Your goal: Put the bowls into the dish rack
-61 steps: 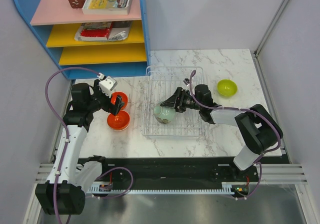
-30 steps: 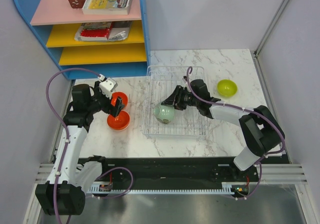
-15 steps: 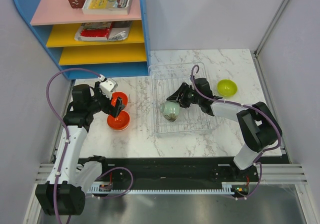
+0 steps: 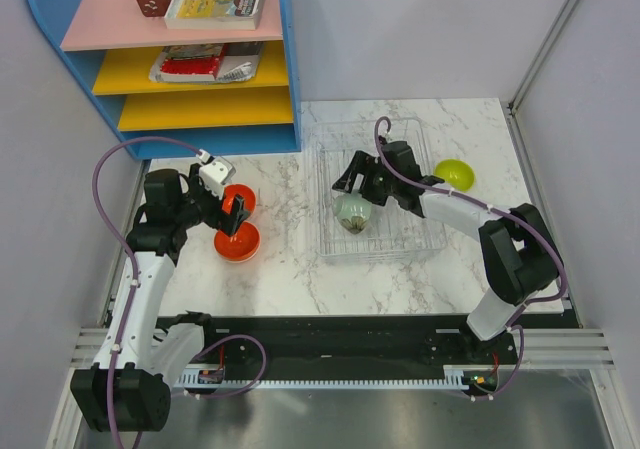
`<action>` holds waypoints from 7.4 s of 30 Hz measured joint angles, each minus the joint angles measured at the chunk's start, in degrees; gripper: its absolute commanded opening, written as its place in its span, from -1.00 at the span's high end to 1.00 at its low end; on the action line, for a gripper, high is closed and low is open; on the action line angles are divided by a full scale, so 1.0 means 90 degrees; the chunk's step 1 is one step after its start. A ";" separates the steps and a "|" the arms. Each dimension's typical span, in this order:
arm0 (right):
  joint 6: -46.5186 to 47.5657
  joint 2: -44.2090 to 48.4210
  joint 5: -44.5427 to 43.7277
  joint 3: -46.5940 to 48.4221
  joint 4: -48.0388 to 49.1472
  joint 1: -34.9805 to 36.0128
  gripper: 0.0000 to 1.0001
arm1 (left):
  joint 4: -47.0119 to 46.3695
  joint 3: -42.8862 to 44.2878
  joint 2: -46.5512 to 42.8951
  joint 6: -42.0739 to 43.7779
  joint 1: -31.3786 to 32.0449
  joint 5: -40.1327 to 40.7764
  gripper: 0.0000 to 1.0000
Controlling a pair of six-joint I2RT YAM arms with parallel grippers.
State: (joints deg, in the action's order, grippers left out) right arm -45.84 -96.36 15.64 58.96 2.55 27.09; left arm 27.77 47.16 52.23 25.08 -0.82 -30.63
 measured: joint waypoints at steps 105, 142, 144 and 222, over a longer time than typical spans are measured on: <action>0.5921 0.0267 -0.2147 0.1841 -0.4177 -0.3327 -0.66 | -0.0930 0.3339 0.4847 -0.1681 0.2492 0.1724 -0.99; 0.5736 0.0270 -0.1472 0.1715 -0.3990 -0.3366 -0.61 | -0.0874 0.3461 0.5605 -0.1892 0.2752 0.3917 -0.99; 0.5710 0.0243 -0.1389 0.1715 -0.3973 -0.3366 -0.57 | -0.0865 0.3339 0.5569 -0.1897 0.2688 0.3925 -0.99; 0.5340 -0.0112 -0.2227 0.2130 -0.3912 -0.2052 1.00 | -0.0299 0.6494 0.7825 -0.1795 0.2759 0.5200 -0.99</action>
State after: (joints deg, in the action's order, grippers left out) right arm 2.22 -97.36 -4.40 78.13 -32.67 8.62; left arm 25.08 105.60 122.65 8.93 24.01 16.16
